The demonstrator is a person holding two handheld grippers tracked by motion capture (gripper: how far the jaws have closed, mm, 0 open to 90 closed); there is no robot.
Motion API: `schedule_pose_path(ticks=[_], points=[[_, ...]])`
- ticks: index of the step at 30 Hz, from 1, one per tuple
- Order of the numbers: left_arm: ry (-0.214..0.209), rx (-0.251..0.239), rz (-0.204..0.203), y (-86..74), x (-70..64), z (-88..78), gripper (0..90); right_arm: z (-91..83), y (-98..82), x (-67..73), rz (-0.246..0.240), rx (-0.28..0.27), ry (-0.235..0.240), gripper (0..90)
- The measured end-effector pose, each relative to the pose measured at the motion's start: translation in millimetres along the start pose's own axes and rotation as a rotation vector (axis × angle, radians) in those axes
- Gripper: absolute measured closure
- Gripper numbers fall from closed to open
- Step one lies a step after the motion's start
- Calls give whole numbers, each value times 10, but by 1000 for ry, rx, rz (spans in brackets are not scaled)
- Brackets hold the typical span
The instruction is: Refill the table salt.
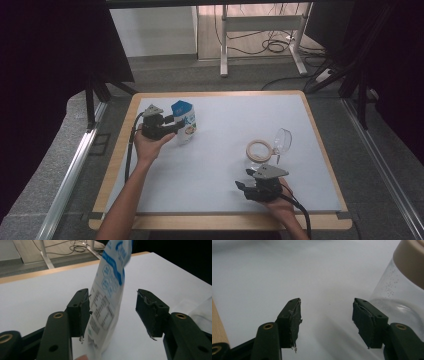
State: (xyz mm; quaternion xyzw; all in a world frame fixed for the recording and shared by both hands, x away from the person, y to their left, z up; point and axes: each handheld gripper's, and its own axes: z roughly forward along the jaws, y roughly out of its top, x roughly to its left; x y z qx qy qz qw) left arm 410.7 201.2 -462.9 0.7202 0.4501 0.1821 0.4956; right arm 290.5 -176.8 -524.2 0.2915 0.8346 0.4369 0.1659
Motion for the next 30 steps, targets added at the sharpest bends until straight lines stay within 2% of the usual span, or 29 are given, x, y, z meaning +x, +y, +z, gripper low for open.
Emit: schedule_pose_path(ticks=[3, 5, 10, 15, 18, 23, 30], points=[[7, -14, 17, 66, -8, 56, 495, 3, -3, -3, -2, 0, 0, 406], [7, -12, 10, 78, 4, 91, 535, 4, -4, -1, -1, 2, 1, 406], [-3, -13, 21, 55, 28, 158, 732, 6, -6, -4, -4, 2, 0, 406], [0, -19, 28, 45, 23, 163, 881, 9, -13, -9, -3, 2, -1, 405], [-10, -27, 23, 34, 44, 163, 895, 8, -11, -7, -6, 1, -2, 406], [-13, -52, 38, 22, 38, 168, 900, 14, -10, -1, -8, 1, -1, 405], [-40, -76, 38, 36, 31, 162, 900, 17, -7, -2, -5, -3, -4, 405]])
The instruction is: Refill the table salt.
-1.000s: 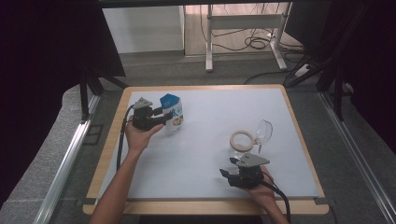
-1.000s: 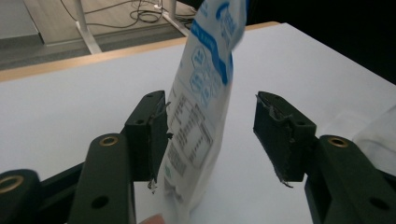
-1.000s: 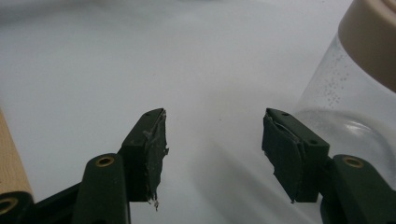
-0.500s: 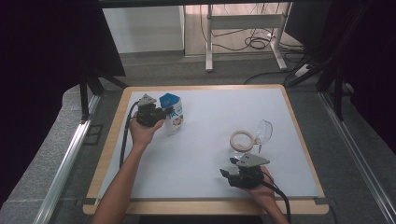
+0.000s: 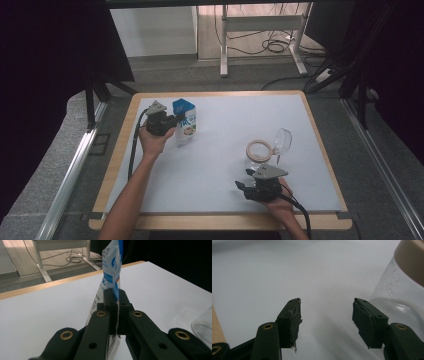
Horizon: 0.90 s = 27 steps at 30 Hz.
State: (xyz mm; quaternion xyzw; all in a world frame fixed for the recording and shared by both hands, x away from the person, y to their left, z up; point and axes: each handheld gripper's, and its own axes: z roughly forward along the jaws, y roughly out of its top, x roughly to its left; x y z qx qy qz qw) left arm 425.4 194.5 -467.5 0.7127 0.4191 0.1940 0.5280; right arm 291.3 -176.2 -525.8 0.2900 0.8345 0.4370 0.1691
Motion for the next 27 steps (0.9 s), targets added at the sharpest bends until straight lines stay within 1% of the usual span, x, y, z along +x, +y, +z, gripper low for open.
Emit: schedule_pose_path(ticks=[3, 4, 5, 9, 12, 16, 18, 24, 27], points=[[-28, -9, -8, 23, -34, -37, 900, -2, 4, 1, 2, -4, -3, 405], [-28, -9, -8, 23, -34, -37, 900, -2, 6, 1, 3, -6, -3, 405], [-49, -14, -17, 35, -54, -63, 900, -1, 8, 3, 2, -8, -3, 405], [-72, -16, -11, 66, -123, -125, 900, 4, 14, 20, -1, -11, -2, 405], [-84, -12, -5, 88, -176, -178, 900, 8, 20, 27, -3, -16, 1, 404], [-105, -16, -10, 112, -225, -240, 900, 10, 30, 41, -7, -24, 2, 403], [-111, -18, -3, 122, -252, -265, 900, 17, 30, 44, -9, -25, 2, 402], [-132, -16, -3, 127, -319, -296, 900, 43, 35, 69, -9, -30, 9, 402], [-139, -15, 4, 123, -358, -308, 900, 43, 41, 79, -14, -36, 8, 402]])
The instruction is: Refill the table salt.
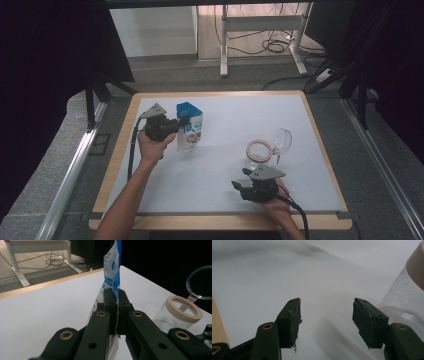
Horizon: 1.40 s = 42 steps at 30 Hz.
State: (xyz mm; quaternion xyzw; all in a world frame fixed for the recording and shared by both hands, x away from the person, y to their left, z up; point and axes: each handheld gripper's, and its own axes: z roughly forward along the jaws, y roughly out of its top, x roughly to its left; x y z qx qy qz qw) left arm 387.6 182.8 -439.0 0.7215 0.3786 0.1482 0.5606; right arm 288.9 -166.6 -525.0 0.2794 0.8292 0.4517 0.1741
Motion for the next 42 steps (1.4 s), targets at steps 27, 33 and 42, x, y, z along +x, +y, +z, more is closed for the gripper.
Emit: schedule_pose_path(ticks=[27, 33, 42], points=[[-66, 8, 12, -18, -251, 11, 900, 104, 111, 101, -15, -37, -22, 402], [-81, 6, 14, 1, -318, 24, 900, 126, 120, 121, -20, -41, -25, 400], [-123, 5, 31, 50, -501, 54, 900, 209, 189, 181, -31, -49, -30, 385]])
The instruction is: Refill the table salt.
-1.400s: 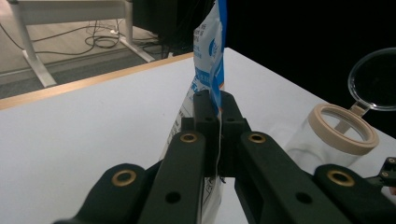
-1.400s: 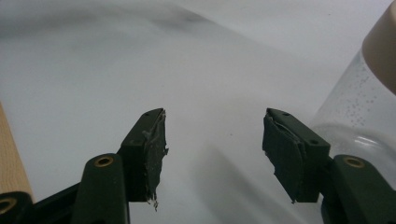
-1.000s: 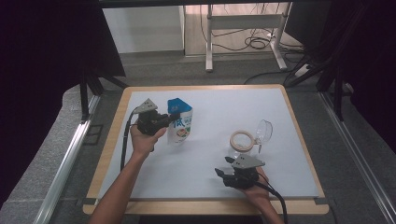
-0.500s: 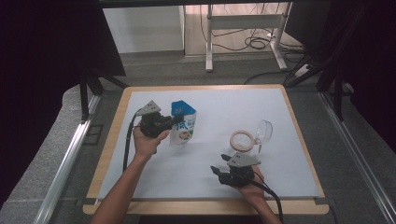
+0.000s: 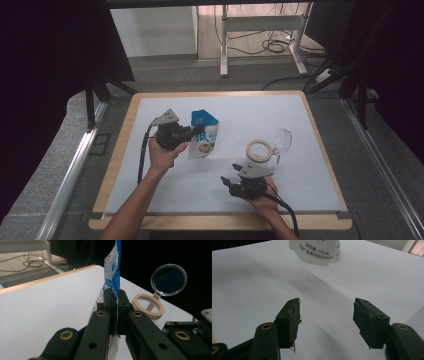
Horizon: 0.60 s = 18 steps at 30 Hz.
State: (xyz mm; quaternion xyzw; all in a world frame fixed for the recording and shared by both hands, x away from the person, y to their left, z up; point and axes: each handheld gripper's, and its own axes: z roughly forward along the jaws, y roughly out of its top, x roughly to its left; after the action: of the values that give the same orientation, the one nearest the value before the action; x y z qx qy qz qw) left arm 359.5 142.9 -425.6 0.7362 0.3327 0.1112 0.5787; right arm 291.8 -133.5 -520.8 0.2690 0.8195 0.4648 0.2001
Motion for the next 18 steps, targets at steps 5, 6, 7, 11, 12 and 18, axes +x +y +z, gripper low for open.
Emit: schedule_pose_path(ticks=[5, 6, 7, 11, 12, 18], points=[[-15, 3, 6, 20, -76, 29, 900, 61, 36, 36, 10, -4, 0, 375], [-17, 4, 6, 25, -91, 34, 900, 75, 44, 45, 14, -3, -4, 369], [-22, 4, 6, 30, -105, 39, 900, 94, 53, 54, 16, -4, -7, 363], [-28, 5, 4, 45, -149, 53, 900, 147, 94, 94, 9, 0, -24, 334], [-37, 3, 2, 58, -182, 57, 900, 178, 125, 123, 6, -3, -54, 313], [-57, -1, 16, 132, -314, 29, 900, 279, 200, 214, -11, -5, -95, 293]])
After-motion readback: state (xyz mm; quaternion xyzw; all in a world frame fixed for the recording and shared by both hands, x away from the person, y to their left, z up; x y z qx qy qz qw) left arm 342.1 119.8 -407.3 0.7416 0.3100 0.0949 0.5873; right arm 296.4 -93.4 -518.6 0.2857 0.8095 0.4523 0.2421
